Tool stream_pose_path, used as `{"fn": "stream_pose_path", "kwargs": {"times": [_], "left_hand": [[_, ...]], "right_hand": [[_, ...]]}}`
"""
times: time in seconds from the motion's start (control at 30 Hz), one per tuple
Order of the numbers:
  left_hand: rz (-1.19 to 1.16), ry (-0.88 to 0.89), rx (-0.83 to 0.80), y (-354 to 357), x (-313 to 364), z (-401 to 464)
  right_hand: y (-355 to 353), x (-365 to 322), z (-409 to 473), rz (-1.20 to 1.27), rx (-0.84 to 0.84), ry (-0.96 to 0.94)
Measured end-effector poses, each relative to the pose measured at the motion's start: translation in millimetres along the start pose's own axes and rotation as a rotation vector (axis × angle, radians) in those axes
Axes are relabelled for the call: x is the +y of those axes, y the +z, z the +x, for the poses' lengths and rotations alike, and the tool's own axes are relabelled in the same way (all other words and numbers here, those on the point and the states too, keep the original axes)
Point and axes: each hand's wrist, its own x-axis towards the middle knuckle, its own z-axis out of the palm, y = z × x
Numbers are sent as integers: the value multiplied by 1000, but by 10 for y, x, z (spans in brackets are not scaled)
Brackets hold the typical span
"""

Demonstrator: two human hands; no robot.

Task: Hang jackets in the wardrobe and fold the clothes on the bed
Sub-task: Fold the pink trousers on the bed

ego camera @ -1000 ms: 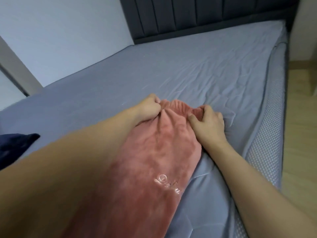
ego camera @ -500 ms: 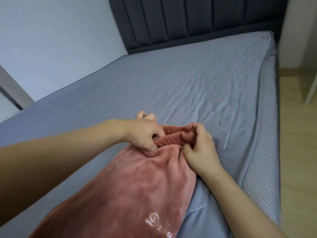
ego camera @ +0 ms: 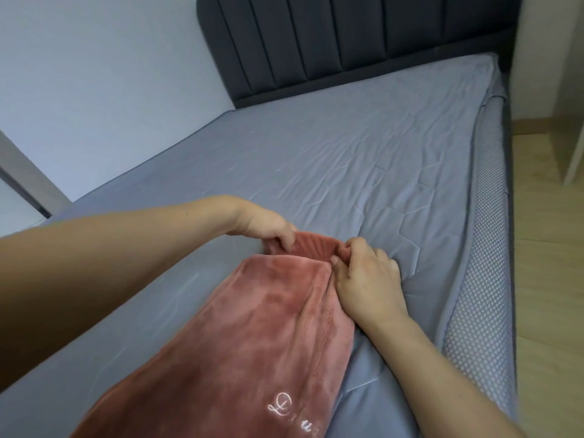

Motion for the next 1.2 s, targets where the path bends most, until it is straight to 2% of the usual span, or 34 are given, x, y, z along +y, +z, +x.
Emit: {"fn": "stream_pose_path", "kwargs": {"times": [0.03,0.1,0.13,0.2,0.3,0.43,0.5,0.6,0.67,0.73,0.83,0.93,1.03,1.07,1.13,1.2], "left_hand": [[149,-16,34,-67,-7,7],[515,-42,231,-171,-41,84],[635,-9,326,-170,-41,129],[732,72,457,-47,-80,208],[586,40,577,311,-251,325],[207,-171,849,787,-215,382],[141,-244,977,992,-41,177],[296,-208,906,1462,-111,-331],[332,-201,805,1846,-335,-686],[340,-206,774,2066,-544,-775],[353,-257,716,2070,-574,-638],[383,-277,740,2061,-548,-547],[358,-294,745,2076,-549,-585],[349,-296,749,2078,-532,-613],[300,-279,750,2087,-505,-699],[269,-233,749,2126,-561,-895]], "right_hand": [[6,-5,2,3,17,9],[1,-14,7,25,41,29],[-7,-16,14,31,48,41],[-13,-14,30,31,49,66],[6,4,34,-8,27,82],[26,-20,20,-80,27,119],[33,-21,22,-140,16,128],[27,-4,47,-134,15,129],[34,9,71,-114,27,128],[59,18,106,-111,46,132],[110,13,152,-109,78,138],[81,-35,130,9,130,121],[-118,-312,-169,104,244,-53],[-182,-407,-345,109,192,-167],[-202,-493,-794,85,-115,-377],[-166,-402,-1145,-53,-404,-394]]}}
